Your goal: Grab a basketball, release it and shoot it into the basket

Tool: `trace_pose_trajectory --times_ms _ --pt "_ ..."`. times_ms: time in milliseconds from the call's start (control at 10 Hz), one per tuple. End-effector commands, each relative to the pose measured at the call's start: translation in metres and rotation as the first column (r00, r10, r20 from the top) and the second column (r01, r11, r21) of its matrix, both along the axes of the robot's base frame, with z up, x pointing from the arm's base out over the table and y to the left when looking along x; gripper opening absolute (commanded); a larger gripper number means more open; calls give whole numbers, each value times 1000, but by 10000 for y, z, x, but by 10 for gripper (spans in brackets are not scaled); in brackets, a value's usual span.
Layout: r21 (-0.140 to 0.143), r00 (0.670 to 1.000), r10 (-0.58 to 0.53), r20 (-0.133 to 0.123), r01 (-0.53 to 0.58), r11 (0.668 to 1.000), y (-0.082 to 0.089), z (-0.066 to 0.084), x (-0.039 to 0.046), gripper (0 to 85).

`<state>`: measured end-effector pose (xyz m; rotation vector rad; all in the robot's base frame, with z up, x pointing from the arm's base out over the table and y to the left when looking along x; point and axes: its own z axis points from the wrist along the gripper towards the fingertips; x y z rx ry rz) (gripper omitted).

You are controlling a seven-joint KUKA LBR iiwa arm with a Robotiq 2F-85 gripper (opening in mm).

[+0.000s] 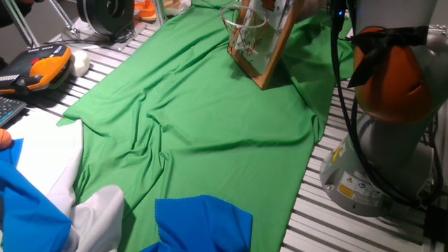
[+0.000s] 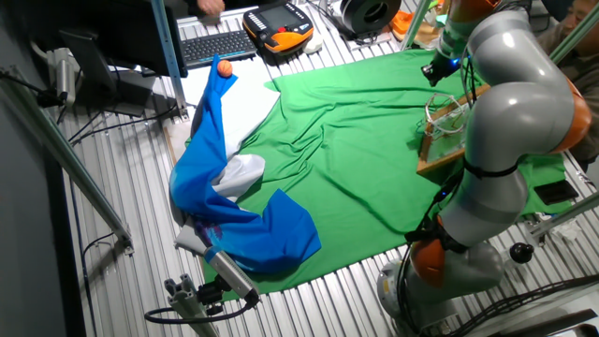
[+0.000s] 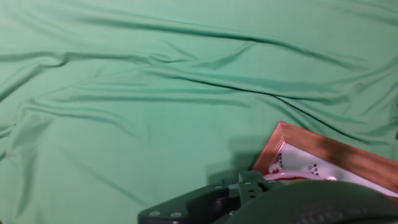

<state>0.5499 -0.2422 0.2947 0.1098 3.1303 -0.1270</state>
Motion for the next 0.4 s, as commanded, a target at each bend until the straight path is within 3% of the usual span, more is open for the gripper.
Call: trace_pose_trajectory --times_ms 0,300 --pt "-9 1000 11 2 -11 1000 6 -1 -4 0" --pt "-17 999 42 3 -42 999 5 12 -15 0"
